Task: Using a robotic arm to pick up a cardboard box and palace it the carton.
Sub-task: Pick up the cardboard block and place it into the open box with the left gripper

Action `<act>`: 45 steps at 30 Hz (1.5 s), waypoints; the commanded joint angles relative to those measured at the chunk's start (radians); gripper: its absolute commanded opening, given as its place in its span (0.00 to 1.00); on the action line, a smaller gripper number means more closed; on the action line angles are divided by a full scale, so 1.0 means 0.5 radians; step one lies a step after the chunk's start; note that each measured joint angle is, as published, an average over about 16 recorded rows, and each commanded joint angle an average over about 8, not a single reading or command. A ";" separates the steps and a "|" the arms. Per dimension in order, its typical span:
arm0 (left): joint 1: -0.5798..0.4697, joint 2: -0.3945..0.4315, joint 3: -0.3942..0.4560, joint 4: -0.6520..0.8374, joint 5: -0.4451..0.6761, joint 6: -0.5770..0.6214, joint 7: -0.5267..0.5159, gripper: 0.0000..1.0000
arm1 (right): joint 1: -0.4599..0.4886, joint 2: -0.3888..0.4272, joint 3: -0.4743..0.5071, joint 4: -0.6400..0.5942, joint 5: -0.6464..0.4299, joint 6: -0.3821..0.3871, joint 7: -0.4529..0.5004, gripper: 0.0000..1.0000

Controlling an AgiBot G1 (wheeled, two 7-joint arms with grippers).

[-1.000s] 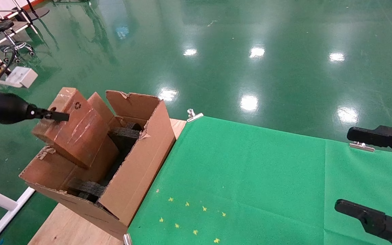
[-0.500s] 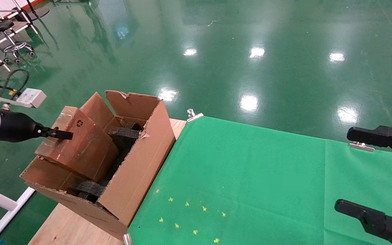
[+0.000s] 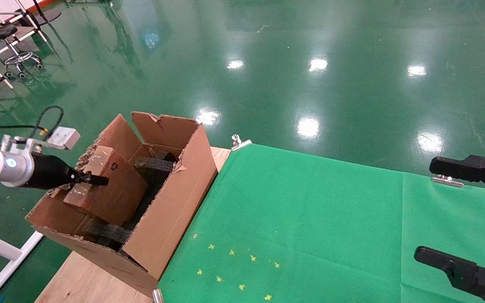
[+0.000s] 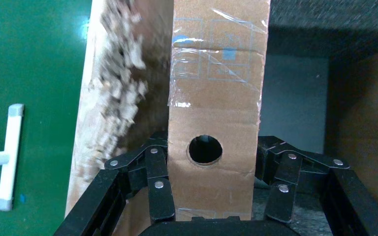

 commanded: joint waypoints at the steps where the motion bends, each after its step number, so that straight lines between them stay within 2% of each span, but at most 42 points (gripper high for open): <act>1: 0.045 0.012 -0.008 -0.001 -0.011 -0.033 -0.005 0.00 | 0.000 0.000 0.000 0.000 0.000 0.000 0.000 1.00; 20: 0.297 0.077 -0.067 -0.022 -0.093 -0.224 -0.038 0.01 | 0.000 0.000 0.000 0.000 0.000 0.000 0.000 1.00; 21: 0.302 0.078 -0.069 -0.022 -0.097 -0.227 -0.042 0.11 | 0.000 0.000 0.000 0.000 0.000 0.000 0.000 1.00; 28: 0.334 0.084 -0.084 -0.020 -0.120 -0.253 -0.069 0.97 | 0.000 0.000 0.000 -0.001 0.000 0.000 0.000 1.00; 29: 0.336 0.085 -0.086 -0.019 -0.123 -0.256 -0.072 1.00 | -0.001 0.000 0.000 -0.001 0.000 0.001 0.000 1.00; 45: 0.290 0.082 -0.069 -0.004 -0.099 -0.229 -0.102 1.00 | -0.001 0.000 0.000 -0.001 0.000 0.001 0.000 1.00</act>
